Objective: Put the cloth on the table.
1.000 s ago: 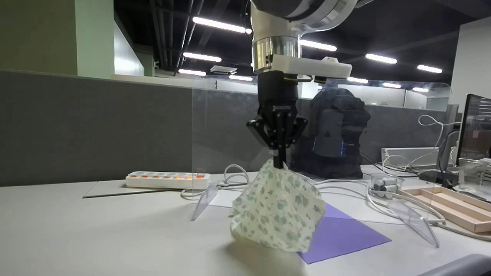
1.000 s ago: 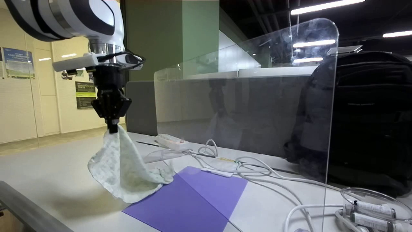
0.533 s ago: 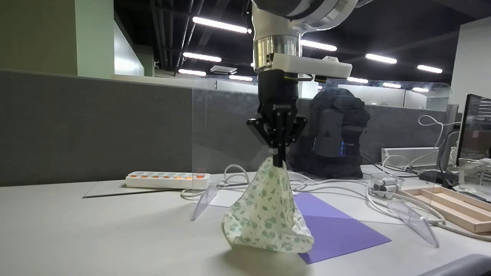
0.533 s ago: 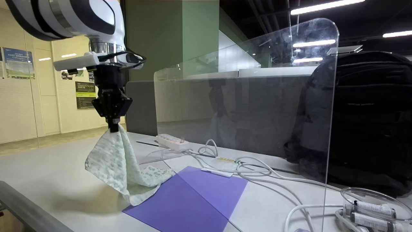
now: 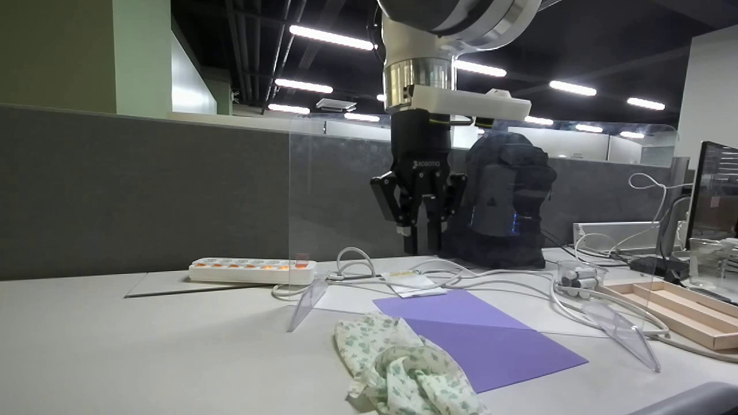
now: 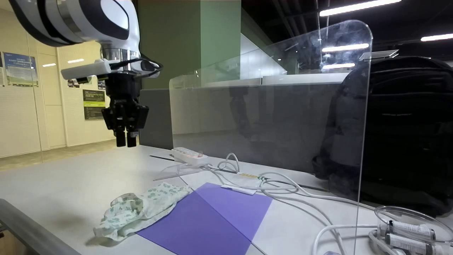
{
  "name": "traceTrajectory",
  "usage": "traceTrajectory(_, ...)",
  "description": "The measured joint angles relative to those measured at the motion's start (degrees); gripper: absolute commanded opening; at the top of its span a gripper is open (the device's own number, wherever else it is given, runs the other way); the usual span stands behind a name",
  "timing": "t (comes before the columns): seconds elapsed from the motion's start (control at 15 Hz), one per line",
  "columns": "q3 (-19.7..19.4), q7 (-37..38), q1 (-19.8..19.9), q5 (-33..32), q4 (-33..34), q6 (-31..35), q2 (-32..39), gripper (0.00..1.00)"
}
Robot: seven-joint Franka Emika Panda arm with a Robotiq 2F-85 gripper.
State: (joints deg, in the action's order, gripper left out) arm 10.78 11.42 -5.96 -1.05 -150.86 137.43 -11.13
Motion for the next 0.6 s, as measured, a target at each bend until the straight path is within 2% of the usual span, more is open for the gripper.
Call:
traceTrajectory(0.27,-0.3,0.6,0.5,-0.2,0.0,1.3,0.0,0.96)
traceTrajectory(0.4,-0.3,1.6,0.9,-0.6,0.0,1.6,0.0,1.0)
traceTrajectory(0.6,-0.3,3.3,1.4,-1.4,0.0,2.0,0.0,1.0)
